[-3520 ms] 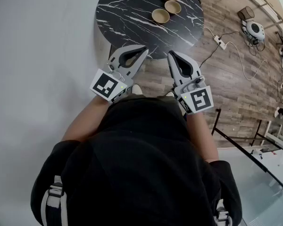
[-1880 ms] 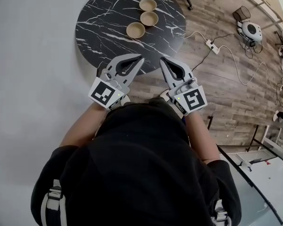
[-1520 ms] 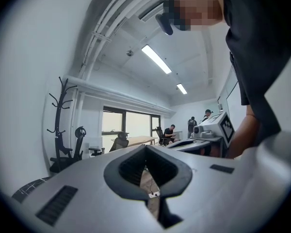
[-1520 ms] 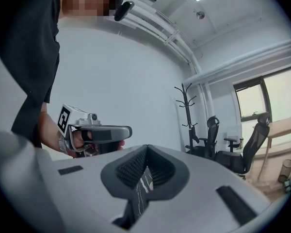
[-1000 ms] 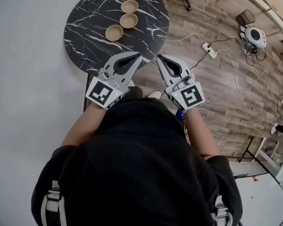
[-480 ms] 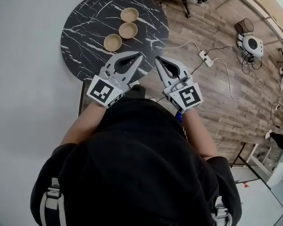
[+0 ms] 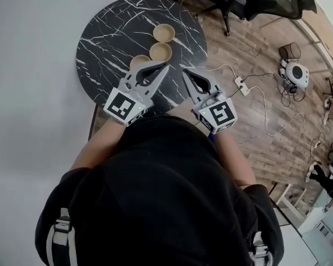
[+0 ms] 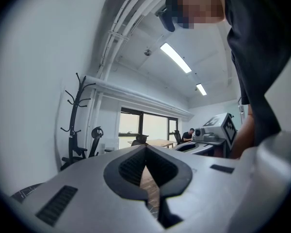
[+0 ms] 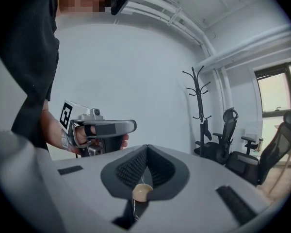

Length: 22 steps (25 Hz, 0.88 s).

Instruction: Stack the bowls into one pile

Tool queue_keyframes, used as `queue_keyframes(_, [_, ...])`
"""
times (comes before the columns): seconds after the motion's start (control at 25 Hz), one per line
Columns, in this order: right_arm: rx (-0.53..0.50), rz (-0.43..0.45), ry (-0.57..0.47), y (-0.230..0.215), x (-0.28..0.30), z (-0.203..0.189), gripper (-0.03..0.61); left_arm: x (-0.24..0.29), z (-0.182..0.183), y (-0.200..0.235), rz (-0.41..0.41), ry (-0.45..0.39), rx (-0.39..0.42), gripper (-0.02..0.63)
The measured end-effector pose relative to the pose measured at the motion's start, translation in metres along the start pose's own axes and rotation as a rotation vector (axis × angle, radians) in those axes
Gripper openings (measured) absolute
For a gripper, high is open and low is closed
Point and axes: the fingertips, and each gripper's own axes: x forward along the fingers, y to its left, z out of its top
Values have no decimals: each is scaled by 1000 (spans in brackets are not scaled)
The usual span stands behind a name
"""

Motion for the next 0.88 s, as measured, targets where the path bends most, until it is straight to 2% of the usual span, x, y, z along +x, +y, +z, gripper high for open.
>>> queue_keyframes(0.2, [-12, 41, 33, -12, 35, 4, -11, -1, -6, 34, 36, 15, -16, 3])
queue_keyframes(0.36, [-11, 96, 46, -22, 60, 3, -11, -4, -13, 55, 102, 42, -39, 3])
queue_keyframes(0.6, [-6, 217, 57, -47, 92, -7, -11, 3, -31, 77, 240, 57, -57, 3])
queue_keyframes(0.88, [-29, 388, 97, -79, 121, -9, -11, 25, -30, 90, 424, 78, -71, 3])
